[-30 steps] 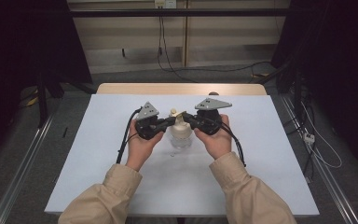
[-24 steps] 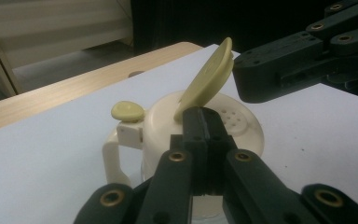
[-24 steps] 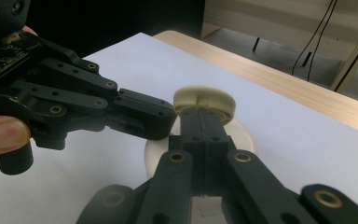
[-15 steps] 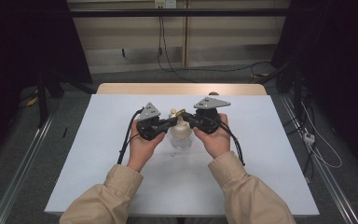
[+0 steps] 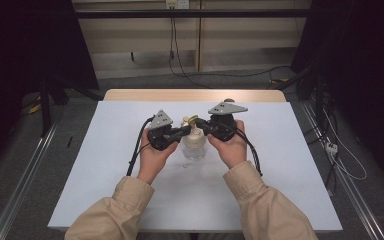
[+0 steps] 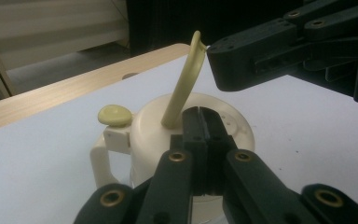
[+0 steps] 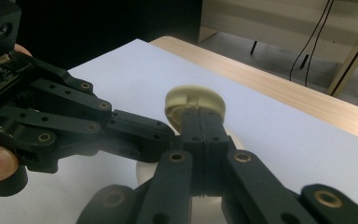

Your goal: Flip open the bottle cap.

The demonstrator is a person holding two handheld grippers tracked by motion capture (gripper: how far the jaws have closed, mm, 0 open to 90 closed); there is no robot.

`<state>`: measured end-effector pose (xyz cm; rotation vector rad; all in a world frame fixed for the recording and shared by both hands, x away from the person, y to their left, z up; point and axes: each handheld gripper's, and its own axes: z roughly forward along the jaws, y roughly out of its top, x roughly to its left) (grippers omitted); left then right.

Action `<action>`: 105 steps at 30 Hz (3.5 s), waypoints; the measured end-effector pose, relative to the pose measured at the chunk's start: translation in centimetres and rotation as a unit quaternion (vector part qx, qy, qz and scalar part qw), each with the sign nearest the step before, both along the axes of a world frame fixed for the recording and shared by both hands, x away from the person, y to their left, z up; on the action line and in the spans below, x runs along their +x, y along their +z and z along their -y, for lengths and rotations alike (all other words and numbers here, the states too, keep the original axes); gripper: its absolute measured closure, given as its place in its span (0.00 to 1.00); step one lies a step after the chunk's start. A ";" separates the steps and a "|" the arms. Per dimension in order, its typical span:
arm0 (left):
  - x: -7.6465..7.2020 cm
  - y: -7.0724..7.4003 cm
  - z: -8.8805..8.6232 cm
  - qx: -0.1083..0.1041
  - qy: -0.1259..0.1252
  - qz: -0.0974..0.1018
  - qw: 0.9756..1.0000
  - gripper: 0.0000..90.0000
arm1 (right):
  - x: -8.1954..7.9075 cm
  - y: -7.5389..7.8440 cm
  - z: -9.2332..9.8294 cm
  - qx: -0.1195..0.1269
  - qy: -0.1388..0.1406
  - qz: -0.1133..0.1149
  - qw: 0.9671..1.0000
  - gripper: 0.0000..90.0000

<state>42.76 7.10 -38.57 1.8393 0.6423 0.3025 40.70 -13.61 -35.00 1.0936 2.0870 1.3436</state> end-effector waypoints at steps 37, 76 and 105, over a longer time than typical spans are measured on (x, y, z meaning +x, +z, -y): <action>-0.1 0.0 0.1 0.003 0.002 0.003 1.000 1.00 | 1.3 0.1 -0.5 0.000 -0.007 -0.001 1.000 1.00; -2.2 -0.1 -4.0 -0.021 -0.002 -0.047 0.999 0.25 | -3.4 -1.7 4.2 0.029 0.016 0.000 0.999 0.31; -4.4 -2.7 -10.3 -0.005 0.012 -0.054 0.998 0.12 | -8.0 -6.8 9.3 0.028 -0.012 -0.006 1.000 0.23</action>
